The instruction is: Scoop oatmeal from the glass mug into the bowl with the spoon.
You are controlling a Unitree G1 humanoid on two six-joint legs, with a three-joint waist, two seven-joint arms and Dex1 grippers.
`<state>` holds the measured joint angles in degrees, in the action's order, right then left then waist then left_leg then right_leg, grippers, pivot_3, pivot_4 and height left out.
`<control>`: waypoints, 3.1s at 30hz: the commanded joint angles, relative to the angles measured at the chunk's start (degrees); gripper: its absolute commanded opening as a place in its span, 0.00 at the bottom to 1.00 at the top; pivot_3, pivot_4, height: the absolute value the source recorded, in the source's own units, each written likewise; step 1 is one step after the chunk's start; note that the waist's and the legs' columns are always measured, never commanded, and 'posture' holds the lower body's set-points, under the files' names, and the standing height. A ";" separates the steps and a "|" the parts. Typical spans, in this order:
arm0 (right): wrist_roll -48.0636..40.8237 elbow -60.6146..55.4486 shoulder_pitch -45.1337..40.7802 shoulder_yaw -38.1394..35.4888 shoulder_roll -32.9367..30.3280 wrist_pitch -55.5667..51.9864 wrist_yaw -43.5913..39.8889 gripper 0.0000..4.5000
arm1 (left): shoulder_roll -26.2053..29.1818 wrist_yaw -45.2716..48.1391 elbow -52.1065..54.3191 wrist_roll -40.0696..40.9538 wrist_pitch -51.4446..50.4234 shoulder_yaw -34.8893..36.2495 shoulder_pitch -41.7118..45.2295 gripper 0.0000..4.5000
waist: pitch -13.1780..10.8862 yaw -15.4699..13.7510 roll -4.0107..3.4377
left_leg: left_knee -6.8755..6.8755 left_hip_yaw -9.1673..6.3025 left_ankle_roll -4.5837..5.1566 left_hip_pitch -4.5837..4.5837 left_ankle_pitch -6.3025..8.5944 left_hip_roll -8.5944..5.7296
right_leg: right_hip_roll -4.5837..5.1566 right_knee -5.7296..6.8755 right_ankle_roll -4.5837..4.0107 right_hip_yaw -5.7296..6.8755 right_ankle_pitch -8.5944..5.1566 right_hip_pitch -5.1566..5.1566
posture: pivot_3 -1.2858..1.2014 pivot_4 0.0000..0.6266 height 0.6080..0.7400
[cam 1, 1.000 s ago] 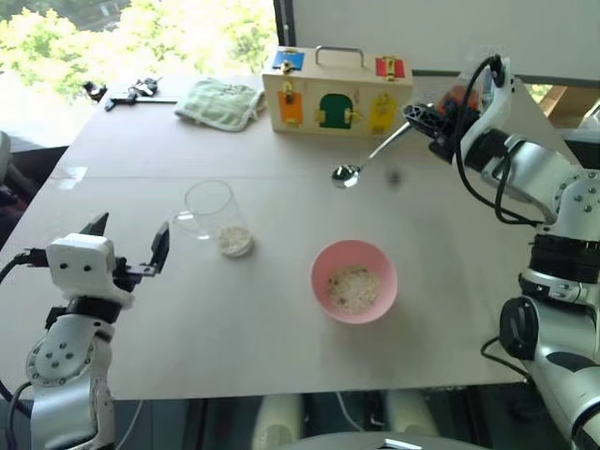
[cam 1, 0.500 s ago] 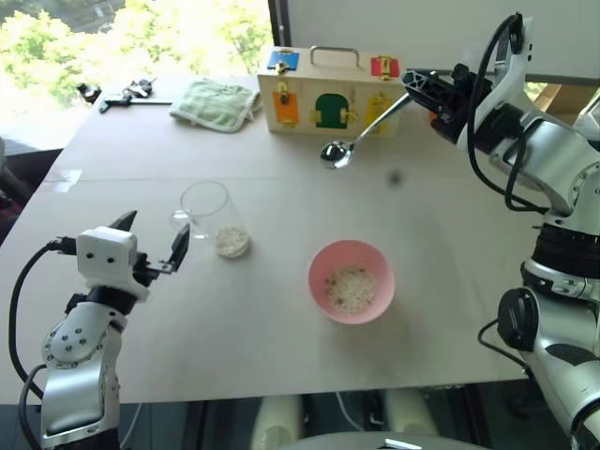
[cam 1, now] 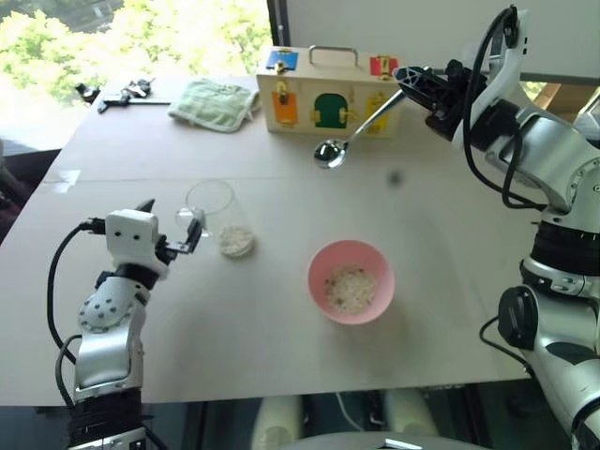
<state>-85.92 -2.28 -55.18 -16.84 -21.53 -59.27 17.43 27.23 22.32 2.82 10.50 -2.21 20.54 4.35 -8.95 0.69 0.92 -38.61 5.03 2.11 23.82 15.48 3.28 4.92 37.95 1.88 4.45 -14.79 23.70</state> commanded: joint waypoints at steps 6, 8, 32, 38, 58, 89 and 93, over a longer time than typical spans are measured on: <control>-1.58 -4.19 -0.89 -0.31 -0.48 2.00 0.00 0.00 | 0.26 0.69 -1.02 0.64 2.16 -0.93 1.74 0.37 | 0.00 0.00 0.00 | 0.00 0.00 0.00 0.01 0.00 0.00 | 0.01 -0.01 0.00 0.00 0.00 0.01 | 0.52 0.24 1.00; -1.49 -4.43 -0.66 -0.26 -0.47 2.11 -0.09 0.00 | 0.44 0.79 -1.35 0.51 2.24 -0.90 1.65 0.17 | 0.00 0.02 0.00 | 0.00 0.01 0.00 0.01 0.00 0.01 | 0.01 0.00 0.00 0.00 0.00 0.01 | 0.52 0.24 1.00; 5.61 -5.49 -5.67 10.05 2.77 1.47 -8.71 0.00 | -0.19 2.48 -2.95 0.65 -6.53 -10.35 15.20 0.02 | 0.01 -0.24 -0.01 | -0.02 0.04 0.00 0.05 0.00 -0.07 | -0.01 -0.01 0.01 0.05 0.01 0.00 | 0.52 0.24 1.00; 15.92 -4.82 -5.03 14.13 3.29 3.32 -13.79 0.00 | 0.89 7.32 -5.07 1.51 -8.23 -13.04 20.95 0.02 | -0.01 0.10 -0.01 | 0.01 0.07 -0.02 0.07 -0.01 -0.09 | -0.05 -0.03 0.02 0.02 0.00 0.07 | 0.52 0.24 1.00; 52.09 -9.91 -1.32 35.57 1.65 16.37 -34.77 0.00 | 2.96 14.97 -16.76 -4.68 4.58 -18.66 31.81 0.02 | -0.01 0.05 -0.01 | -0.01 0.33 -0.03 0.07 -0.02 -0.17 | -0.05 -0.04 0.03 0.03 0.00 0.08 | 0.52 0.24 1.00; 52.46 -1.40 4.83 17.28 19.56 -4.86 -34.44 0.00 | 2.08 13.07 -21.97 -6.88 12.79 -18.44 33.67 0.02 | -0.02 0.06 0.01 | -0.12 0.31 -0.06 0.08 -0.04 -0.17 | -0.07 0.05 0.04 0.08 -0.01 0.07 | 0.52 0.24 1.00; 50.31 0.87 2.83 9.39 22.28 -10.21 -29.86 0.00 | 1.83 12.86 -22.31 -7.15 13.72 -18.68 33.33 0.02 | -0.02 0.09 0.01 | -0.12 0.33 -0.07 0.08 -0.04 -0.18 | -0.07 0.04 0.04 0.08 0.00 0.07 | 0.52 0.24 1.00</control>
<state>-33.71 -1.40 -51.30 -5.77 0.10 -66.83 -13.61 28.97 36.97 -21.23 2.37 8.87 -0.50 36.11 -8.97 0.78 0.93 -38.72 5.35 2.05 23.90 15.44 3.10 4.84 38.00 1.92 4.53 -14.80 23.77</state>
